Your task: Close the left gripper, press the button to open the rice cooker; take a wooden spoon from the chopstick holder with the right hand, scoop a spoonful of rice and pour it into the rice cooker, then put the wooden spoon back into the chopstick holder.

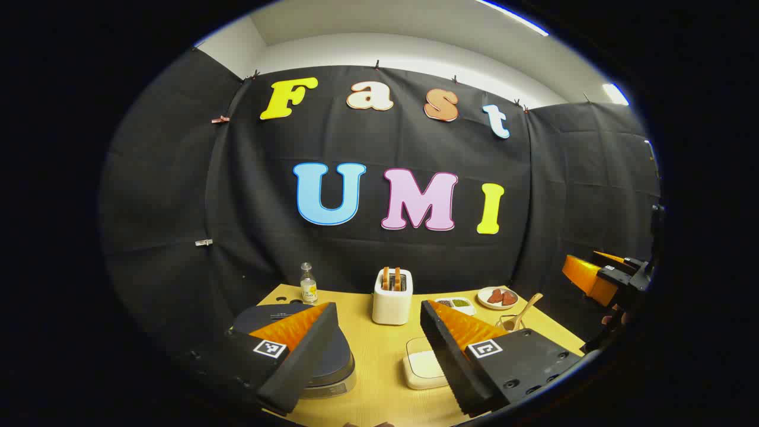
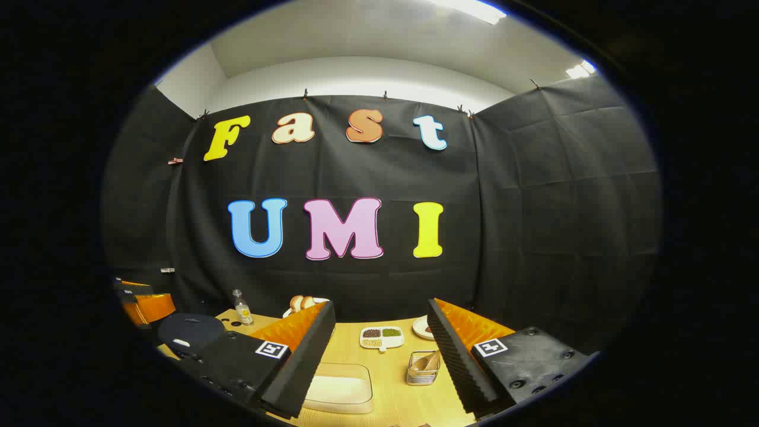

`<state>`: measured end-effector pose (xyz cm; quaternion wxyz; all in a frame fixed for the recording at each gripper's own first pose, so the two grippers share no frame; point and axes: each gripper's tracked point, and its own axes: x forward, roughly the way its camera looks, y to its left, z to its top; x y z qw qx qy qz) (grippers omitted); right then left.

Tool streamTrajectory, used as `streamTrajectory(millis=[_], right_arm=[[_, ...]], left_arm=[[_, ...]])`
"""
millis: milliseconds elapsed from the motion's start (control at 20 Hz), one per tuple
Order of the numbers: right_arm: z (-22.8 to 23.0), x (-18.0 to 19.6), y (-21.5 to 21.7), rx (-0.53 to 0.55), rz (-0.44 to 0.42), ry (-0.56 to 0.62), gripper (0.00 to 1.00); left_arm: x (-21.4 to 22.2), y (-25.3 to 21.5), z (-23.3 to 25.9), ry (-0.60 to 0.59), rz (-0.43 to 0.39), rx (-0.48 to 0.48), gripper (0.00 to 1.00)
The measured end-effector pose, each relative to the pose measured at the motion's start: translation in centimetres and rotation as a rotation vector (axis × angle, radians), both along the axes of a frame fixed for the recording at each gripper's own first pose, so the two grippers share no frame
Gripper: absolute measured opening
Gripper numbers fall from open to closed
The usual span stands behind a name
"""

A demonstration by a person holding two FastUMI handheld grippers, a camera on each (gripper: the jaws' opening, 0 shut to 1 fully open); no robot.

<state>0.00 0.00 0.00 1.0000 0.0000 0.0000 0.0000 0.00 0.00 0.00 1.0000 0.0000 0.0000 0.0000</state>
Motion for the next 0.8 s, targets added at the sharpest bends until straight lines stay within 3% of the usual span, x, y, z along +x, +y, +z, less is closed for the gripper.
streamTrajectory(millis=[150,800], right_arm=[[-1.0,0.0,0.5,-0.002,0.022,0.047,0.98],[-2.0,0.6,3.5,-0.035,0.116,0.091,0.98]], left_arm=[[-0.4,0.2,0.5,-0.008,0.029,-0.011,0.92],[-2.1,0.2,-0.9,0.018,0.063,-0.034,0.95]])
